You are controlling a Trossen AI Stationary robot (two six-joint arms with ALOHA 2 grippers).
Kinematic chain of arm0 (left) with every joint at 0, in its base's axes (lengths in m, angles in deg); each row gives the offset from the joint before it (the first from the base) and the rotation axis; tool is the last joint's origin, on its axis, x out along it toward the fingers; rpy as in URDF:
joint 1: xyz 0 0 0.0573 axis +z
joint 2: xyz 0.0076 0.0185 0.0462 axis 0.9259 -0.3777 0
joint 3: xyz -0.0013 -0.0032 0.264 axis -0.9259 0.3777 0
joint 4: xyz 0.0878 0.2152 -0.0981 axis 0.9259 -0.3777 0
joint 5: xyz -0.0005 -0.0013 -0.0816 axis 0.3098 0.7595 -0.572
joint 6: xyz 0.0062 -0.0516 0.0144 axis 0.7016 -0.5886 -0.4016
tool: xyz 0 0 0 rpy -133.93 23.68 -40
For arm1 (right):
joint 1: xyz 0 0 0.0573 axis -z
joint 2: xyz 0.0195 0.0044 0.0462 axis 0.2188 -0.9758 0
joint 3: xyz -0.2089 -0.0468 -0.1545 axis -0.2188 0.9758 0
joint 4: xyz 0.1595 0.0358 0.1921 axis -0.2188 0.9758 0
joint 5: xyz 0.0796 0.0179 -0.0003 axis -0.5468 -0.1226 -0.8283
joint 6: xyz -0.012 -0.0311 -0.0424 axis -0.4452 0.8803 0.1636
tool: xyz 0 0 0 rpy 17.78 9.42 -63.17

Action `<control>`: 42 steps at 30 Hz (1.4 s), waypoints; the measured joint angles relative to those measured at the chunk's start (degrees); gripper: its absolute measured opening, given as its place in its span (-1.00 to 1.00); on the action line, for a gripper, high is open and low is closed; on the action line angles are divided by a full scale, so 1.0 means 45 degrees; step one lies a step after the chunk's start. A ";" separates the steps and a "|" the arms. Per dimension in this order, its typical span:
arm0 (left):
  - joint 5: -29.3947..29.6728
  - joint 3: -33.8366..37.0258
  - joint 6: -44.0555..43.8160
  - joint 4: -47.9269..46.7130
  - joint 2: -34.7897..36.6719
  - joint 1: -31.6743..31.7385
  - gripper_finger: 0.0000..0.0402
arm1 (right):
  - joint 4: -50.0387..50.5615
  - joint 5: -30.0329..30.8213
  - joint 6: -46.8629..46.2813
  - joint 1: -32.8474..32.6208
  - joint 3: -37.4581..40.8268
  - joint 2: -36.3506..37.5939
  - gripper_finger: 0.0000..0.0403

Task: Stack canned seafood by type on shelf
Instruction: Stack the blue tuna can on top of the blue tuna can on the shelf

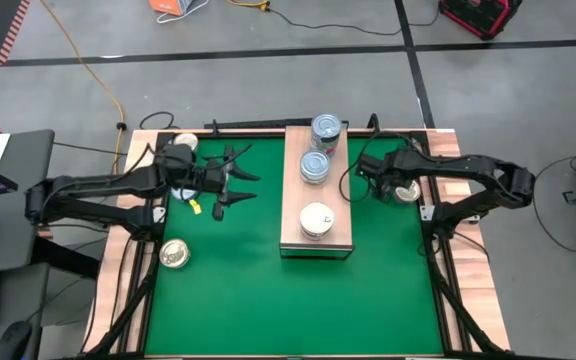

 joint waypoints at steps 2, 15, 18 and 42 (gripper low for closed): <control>0.0323 0.0000 0.0231 -0.0189 0.0161 -0.0186 -0.10 | -0.0605 0.0002 0.0732 -0.0042 0.0274 -0.0005 0.34; 0.0740 0.0000 0.0374 -0.0587 0.0273 -0.0497 -0.10 | -0.2096 -0.1320 0.2713 -0.0624 0.1184 -0.0010 0.18; 0.0736 0.0000 0.0367 -0.0624 0.0273 -0.0497 -0.10 | -0.2062 -0.2162 0.2994 -0.1445 0.1184 -0.0010 0.13; 0.0747 0.0000 0.0386 -0.0609 0.0273 -0.0497 -0.10 | -0.2081 -0.2669 0.2552 0.1508 0.0776 -0.0015 -0.18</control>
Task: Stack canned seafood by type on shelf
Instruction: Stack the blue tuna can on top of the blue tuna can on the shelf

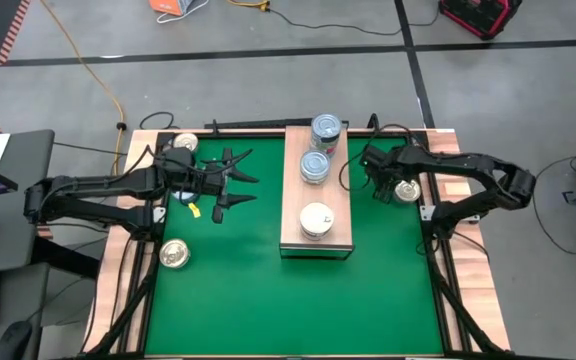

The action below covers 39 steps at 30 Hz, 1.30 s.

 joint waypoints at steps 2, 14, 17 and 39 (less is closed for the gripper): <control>0.0136 0.0000 0.0005 0.0001 0.0000 0.0000 -0.10 | 0.0001 -0.0258 0.0323 0.0136 0.0000 -0.0020 -0.27; 0.0188 0.0000 -0.0015 0.0003 0.0000 0.0000 -0.10 | 0.0120 0.0151 0.0828 -0.0079 -0.0117 -0.1584 -0.93; 0.0188 0.0000 -0.0019 0.0000 0.0000 0.0000 -0.10 | 0.0253 -0.0091 0.0784 -0.0257 -0.0159 -0.1328 -0.94; 0.0198 0.0000 -0.0246 0.0000 0.0000 0.0000 -0.10 | 0.3517 -0.4736 -0.2394 -0.3304 -0.3332 0.0454 -0.69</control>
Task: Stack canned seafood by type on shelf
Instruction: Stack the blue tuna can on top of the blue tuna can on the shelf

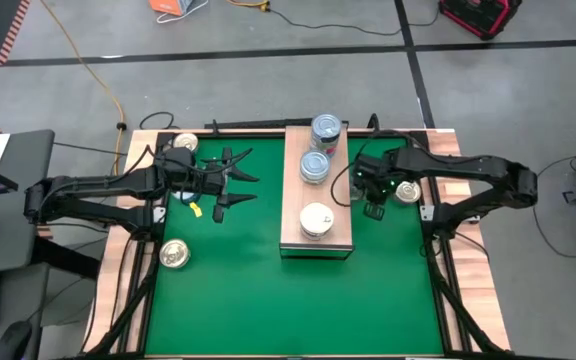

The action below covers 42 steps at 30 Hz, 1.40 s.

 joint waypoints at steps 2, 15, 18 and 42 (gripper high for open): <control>0.0000 0.0000 -0.0071 -0.0048 0.0000 0.0000 -0.10 | -0.0521 0.1139 0.0309 -0.0088 0.0055 0.0259 -0.62; 0.0657 0.0378 0.0342 -0.1843 0.0000 0.0000 -0.10 | -0.3269 0.2034 0.0000 0.2366 0.1944 0.0643 0.15; 0.1551 0.1123 0.0109 -0.1363 -0.0005 0.0003 -0.10 | -0.4229 0.2123 -0.0227 0.2537 0.2649 0.0402 0.17; 0.3747 0.1622 -0.1476 -0.4351 0.0764 0.0005 -0.10 | -0.7055 -0.0332 0.1669 0.2039 0.3483 -0.0294 -0.08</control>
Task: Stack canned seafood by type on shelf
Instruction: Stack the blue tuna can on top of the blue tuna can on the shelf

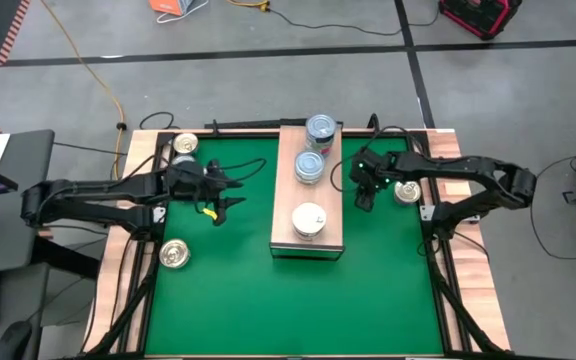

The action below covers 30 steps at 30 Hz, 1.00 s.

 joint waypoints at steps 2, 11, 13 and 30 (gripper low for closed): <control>0.0131 0.0186 0.0184 0.0277 -0.0283 0.0077 -0.10 | 0.0349 0.0001 -0.0191 -0.0015 0.0005 0.0000 -0.10; 0.0120 0.3854 -0.0011 0.7589 -0.2895 0.1211 -0.10 | 0.0562 0.0025 -0.1155 -0.0254 0.0005 0.0364 -0.12; 0.0131 0.4440 -0.0787 0.9828 -0.3802 0.1321 -0.10 | 0.0566 0.0041 -0.1224 -0.0385 0.0005 0.0803 -0.11; 0.0499 0.1116 -0.1387 1.4806 -1.2146 0.1301 0.73 | 0.0464 0.1677 -0.2574 -0.0485 0.0005 0.6134 -0.14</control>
